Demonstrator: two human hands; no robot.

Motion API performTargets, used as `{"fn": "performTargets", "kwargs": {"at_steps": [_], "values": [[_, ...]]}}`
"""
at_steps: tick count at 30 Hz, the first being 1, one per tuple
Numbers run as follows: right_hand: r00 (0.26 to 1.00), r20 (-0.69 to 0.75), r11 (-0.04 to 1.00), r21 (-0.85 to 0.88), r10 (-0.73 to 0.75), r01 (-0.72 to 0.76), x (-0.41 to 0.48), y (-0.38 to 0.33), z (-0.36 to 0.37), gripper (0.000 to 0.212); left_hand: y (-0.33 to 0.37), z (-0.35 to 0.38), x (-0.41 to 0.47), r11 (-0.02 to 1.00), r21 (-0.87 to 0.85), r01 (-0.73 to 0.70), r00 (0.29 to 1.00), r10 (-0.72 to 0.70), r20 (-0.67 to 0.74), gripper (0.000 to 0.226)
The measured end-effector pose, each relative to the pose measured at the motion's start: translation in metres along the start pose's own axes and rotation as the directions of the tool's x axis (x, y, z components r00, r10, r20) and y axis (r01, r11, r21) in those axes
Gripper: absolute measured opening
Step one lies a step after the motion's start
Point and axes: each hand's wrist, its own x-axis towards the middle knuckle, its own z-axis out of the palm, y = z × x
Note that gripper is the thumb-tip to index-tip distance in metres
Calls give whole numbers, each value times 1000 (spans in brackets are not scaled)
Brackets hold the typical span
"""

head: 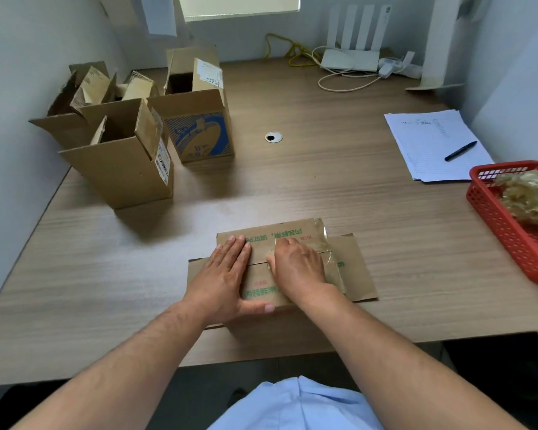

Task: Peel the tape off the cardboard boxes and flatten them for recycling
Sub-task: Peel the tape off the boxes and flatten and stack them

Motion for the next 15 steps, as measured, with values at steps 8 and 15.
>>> {"fn": "performTargets", "kwargs": {"at_steps": [8, 15], "values": [[941, 196, 634, 700, 274, -330, -2, 32, -17, 16, 1, -2, 0, 1000, 3, 15, 999, -15, 32, 140], [956, 93, 826, 486, 277, -286, 1, 47, -11, 14, 2, -2, 0, 1000, 3, 28, 999, -28, 40, 136]]}}
